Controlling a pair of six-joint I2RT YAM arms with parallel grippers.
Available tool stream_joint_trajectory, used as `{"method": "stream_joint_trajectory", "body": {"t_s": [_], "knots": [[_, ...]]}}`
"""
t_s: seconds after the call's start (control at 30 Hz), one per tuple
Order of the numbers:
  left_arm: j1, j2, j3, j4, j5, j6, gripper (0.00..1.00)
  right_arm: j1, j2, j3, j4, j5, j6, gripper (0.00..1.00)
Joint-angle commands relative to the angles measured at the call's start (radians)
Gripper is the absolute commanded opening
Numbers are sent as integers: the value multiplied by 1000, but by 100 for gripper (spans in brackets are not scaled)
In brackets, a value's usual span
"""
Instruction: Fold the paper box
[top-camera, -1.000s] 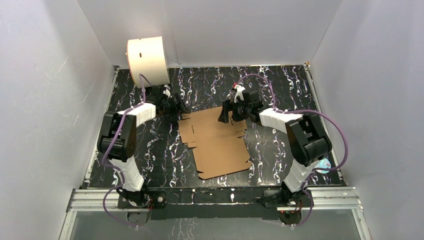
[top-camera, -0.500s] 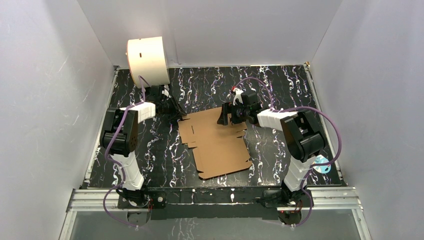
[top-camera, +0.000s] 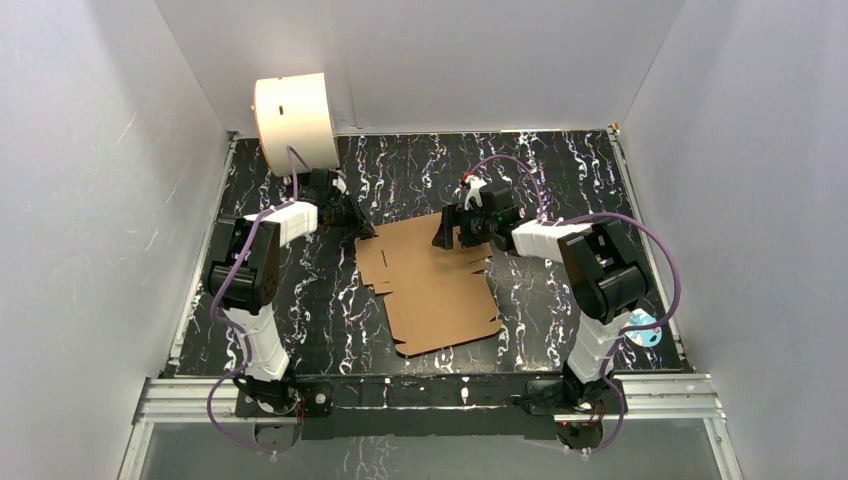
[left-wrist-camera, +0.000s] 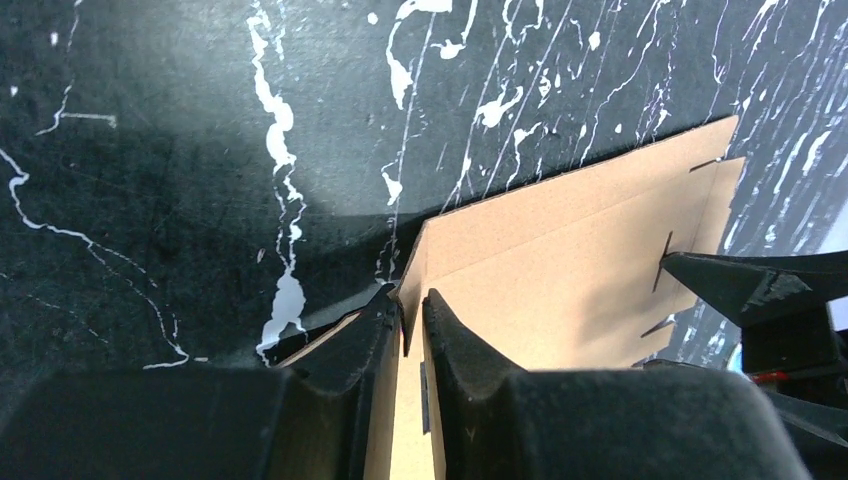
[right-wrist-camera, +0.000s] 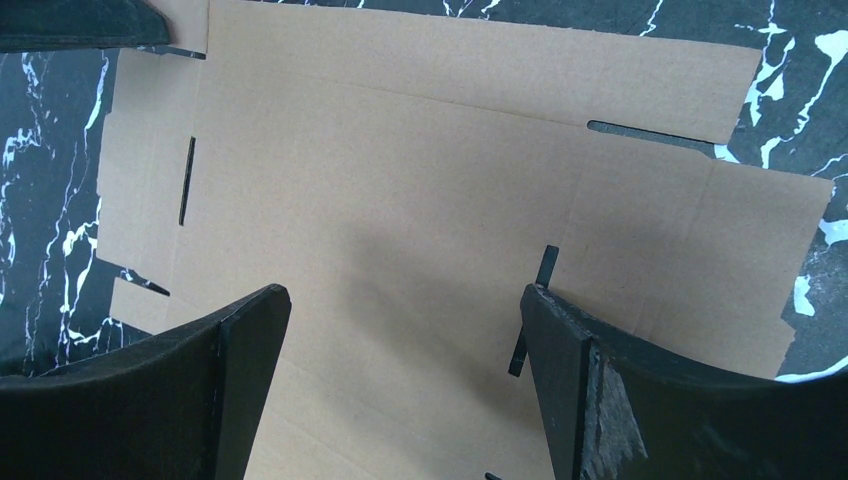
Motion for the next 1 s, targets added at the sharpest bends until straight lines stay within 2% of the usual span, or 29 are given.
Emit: {"method": "stream_joint_trajectory", "body": {"t_s": [0.0, 0.3, 0.5, 0.8, 0.97], "knots": [[-39, -41, 75, -98, -105, 58, 12, 14, 32, -14, -4, 49, 9, 95], [-130, 18, 190, -247, -324, 136, 10, 50, 49, 11, -50, 138, 6, 95], [-187, 43, 247, -298, -452, 173, 13, 70, 40, 20, -70, 196, 8, 95], [-212, 64, 281, -333, -491, 183, 17, 81, 18, 17, -72, 227, 11, 95], [-212, 14, 279, -331, -484, 178, 27, 81, -4, 23, -88, 235, 9, 96]]}}
